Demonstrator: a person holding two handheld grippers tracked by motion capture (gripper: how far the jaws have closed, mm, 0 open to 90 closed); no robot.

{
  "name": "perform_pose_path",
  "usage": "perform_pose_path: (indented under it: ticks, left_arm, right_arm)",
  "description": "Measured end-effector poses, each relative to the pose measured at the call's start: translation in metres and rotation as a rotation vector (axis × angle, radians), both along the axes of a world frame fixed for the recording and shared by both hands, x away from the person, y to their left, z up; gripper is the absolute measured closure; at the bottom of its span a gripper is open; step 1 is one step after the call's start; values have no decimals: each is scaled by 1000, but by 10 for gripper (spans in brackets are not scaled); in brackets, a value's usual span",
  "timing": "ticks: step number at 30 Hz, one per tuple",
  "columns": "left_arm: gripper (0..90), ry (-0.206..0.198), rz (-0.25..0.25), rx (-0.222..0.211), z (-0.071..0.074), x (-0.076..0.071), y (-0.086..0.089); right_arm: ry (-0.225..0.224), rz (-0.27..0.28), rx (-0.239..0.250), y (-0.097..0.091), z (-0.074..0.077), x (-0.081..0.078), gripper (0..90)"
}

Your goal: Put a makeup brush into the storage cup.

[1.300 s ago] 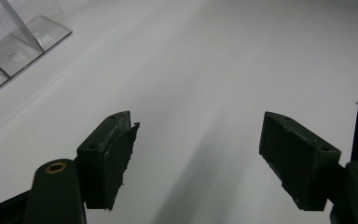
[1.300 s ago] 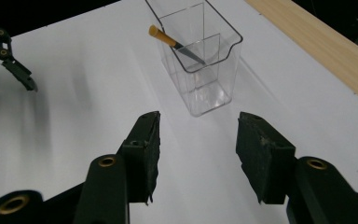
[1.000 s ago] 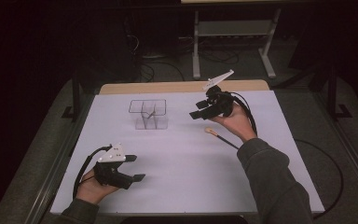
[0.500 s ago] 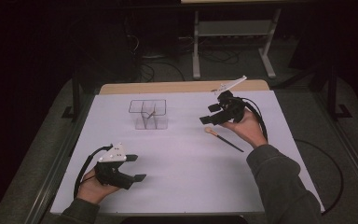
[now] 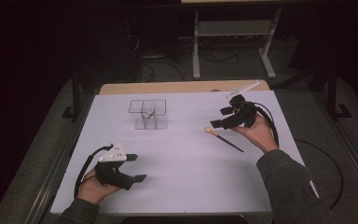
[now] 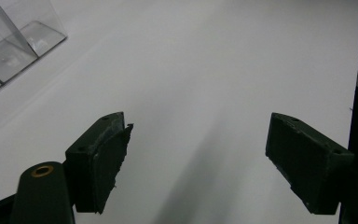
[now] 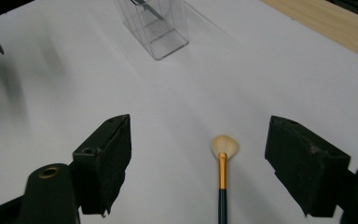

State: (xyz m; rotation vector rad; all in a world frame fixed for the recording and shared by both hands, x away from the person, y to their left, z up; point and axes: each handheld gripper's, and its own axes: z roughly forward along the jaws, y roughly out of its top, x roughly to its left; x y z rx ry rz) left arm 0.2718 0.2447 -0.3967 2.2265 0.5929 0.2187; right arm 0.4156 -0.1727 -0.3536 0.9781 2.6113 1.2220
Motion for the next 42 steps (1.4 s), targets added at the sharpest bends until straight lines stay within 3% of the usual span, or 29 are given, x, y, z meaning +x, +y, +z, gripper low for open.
perform_pose_path:
  ticks: [16,26,33,42]
  left_arm:
    - [171,-1,6,6,-1,0,0]
    - [170,-2,9,14,-1,0,0]
    - [171,7,11,14,-2,0,0]
    - [172,8,12,23,-3,-1,1]
  right_arm:
    - [53,-36,-42,-17,-14,-6,241]
    - [64,-39,-77,-20,-25,-3,250]
    - [92,-53,-102,-20,-34,-1,295]
    - [98,-38,-150,-18,-45,4,361]
